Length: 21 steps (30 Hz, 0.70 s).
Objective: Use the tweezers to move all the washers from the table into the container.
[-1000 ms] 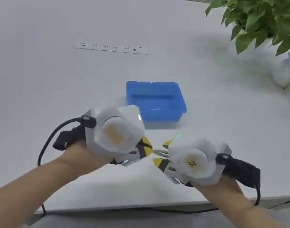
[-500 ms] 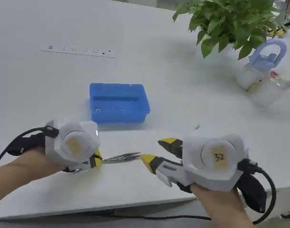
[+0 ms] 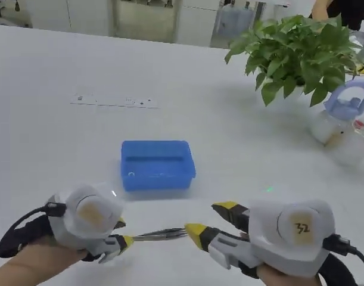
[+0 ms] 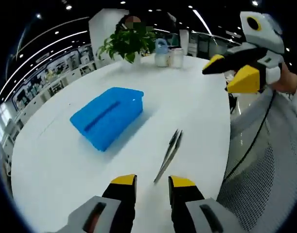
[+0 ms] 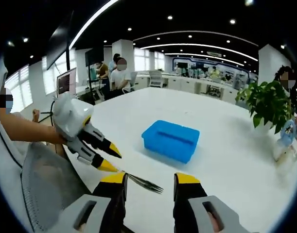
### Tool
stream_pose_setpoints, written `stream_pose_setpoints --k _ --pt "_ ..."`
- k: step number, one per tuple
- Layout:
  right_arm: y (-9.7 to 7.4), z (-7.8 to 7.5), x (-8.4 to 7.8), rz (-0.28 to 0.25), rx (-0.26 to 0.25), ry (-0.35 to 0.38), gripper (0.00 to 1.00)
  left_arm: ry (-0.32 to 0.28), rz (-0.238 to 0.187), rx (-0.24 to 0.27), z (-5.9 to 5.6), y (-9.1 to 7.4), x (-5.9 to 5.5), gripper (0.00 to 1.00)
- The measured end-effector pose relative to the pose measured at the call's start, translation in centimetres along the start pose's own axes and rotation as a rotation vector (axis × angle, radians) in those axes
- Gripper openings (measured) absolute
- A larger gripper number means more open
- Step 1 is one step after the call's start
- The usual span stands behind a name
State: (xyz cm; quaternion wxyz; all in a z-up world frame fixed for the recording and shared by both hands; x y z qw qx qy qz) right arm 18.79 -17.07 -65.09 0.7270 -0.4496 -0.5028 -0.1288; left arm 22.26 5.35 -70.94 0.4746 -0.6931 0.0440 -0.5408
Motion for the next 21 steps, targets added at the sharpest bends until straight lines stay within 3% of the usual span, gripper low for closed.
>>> stream_pose_setpoints --k 5,7,12,15,19,21 --pt "0.3 -0.7 0.0 -0.017 0.005 0.070 0.41 -0.152 -0.114 0.122 0.4 -3.9 0.9 0.49" --pt "0.3 -0.9 0.1 -0.024 0.006 0.088 0.45 -0.211 -0.154 0.162 0.5 -4.9 0.9 0.63" --pt "0.3 -0.9 0.2 -0.035 0.011 0.125 0.55 -0.262 -0.197 0.268 0.6 -7.1 0.6 0.81" --pt "0.3 -0.8 0.3 -0.037 -0.006 0.123 0.62 -0.288 -0.221 0.311 0.8 -8.2 0.4 0.85" --pt "0.6 -1.2 0.2 -0.028 -0.035 0.135 0.75 -0.320 -0.246 0.355 1.2 -9.0 0.4 0.99" --pt "0.8 -1.4 0.3 -0.026 -0.042 0.150 0.80 -0.333 -0.248 0.373 1.5 -9.3 0.3 0.99"
Point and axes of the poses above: the centre of the closed fingertips' face, and the gripper's own axes: y roughly forward along the fingers, z roughly to its left, x roughly out of its top, the point moved 10 cm from there along -y, roughly backward along the fingers, and after that the axes turned 3 degrees about y, right-handed, at the moved point
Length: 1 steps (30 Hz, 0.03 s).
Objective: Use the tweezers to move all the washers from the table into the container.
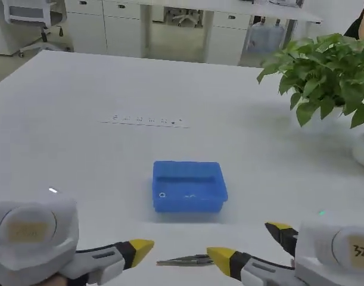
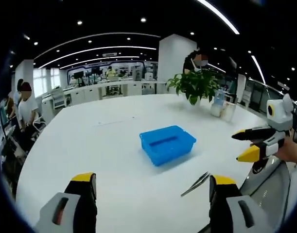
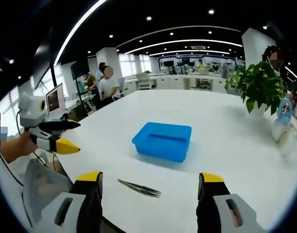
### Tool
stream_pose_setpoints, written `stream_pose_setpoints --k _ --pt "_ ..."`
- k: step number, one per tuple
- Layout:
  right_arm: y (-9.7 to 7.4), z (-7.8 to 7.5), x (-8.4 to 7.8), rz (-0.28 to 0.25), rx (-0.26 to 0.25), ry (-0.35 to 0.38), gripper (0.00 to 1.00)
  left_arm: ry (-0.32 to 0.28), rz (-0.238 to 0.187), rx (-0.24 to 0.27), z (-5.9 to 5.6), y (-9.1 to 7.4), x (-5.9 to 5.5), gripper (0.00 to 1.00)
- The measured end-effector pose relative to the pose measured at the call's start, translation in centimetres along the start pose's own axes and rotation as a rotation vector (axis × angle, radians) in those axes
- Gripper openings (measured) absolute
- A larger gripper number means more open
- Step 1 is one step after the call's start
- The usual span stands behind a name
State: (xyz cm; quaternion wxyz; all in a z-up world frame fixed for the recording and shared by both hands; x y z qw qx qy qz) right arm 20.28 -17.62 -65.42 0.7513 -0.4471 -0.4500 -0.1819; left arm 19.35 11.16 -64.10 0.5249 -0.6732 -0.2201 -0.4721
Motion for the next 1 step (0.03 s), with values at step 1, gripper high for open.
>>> stream_pose_setpoints --k 1 --pt "0.17 -0.04 0.04 -0.002 -0.006 0.008 0.83 -0.006 -0.007 0.009 0.22 -0.02 0.01 0.99"
Point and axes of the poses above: the centre of the closed fingertips' face, and the gripper's own axes: y roughly forward along the fingers, z roughly to its left, x roughly out of its top, the point moved 10 cm from there along -y, roughly backward along the fingers, and after that the axes turned 3 degrees about y, right-handed, at the moved point
